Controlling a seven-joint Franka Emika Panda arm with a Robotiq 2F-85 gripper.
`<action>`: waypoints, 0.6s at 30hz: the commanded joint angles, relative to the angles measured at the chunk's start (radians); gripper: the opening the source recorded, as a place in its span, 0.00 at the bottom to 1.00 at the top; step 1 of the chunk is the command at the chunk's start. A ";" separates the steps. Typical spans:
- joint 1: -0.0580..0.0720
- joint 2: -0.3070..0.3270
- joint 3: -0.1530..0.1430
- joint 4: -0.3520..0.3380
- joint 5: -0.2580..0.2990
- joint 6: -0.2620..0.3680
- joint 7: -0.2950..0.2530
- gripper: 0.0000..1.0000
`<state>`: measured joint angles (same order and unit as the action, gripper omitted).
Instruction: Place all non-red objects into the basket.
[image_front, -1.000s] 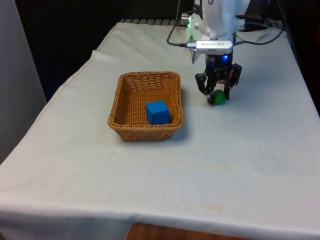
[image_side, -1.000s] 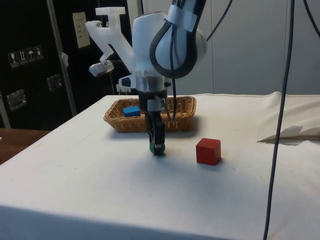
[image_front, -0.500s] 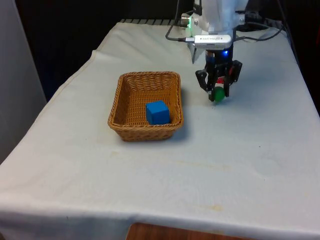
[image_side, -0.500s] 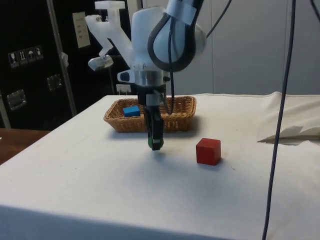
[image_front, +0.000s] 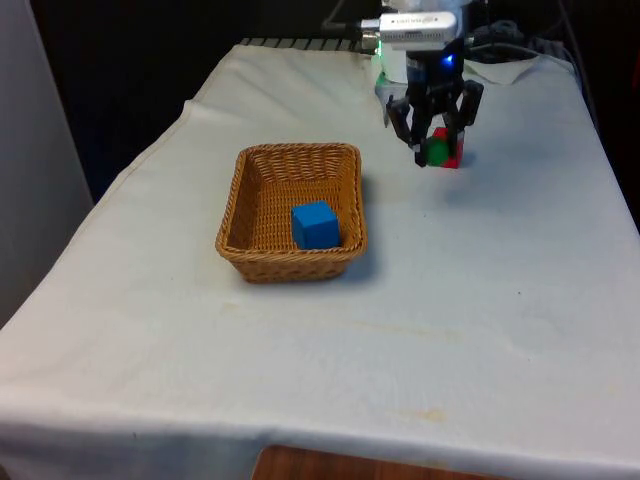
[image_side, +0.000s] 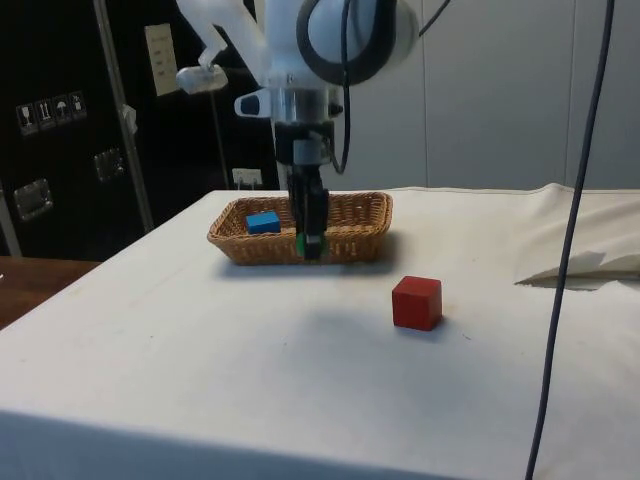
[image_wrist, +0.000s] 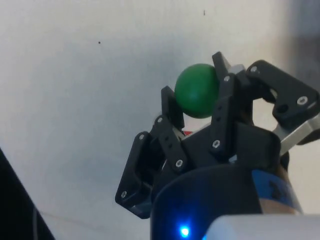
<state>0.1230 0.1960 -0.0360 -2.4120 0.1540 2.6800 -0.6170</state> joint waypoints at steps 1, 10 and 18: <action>-0.003 -0.015 -0.003 -0.001 0.000 -0.017 -0.004 0.00; -0.007 -0.060 -0.021 0.001 0.011 -0.061 -0.029 0.00; -0.014 -0.056 -0.055 0.004 0.018 -0.063 -0.075 0.00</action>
<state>0.1160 0.1390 -0.1020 -2.4110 0.1550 2.6180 -0.6790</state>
